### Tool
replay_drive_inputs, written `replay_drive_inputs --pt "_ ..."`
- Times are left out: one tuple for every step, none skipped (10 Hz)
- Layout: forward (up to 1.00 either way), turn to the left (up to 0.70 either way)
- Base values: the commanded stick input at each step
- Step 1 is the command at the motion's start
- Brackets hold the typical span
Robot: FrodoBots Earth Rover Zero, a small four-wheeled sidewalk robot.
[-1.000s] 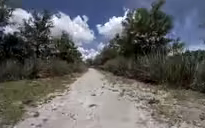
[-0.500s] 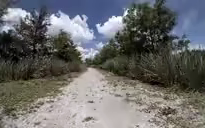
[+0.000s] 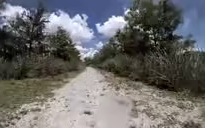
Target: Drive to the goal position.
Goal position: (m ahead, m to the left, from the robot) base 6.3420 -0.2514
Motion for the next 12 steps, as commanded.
replay_drive_inputs --pt "0.70 0.00" --pt "0.70 0.00" --pt "0.70 0.00" --pt "0.70 0.00" --pt "0.70 0.00" --pt "0.70 0.00" --pt "0.70 0.00" --pt "0.70 0.00" --pt "0.70 0.00" --pt "0.70 0.00" --pt "0.70 0.00" --pt "0.70 0.00"
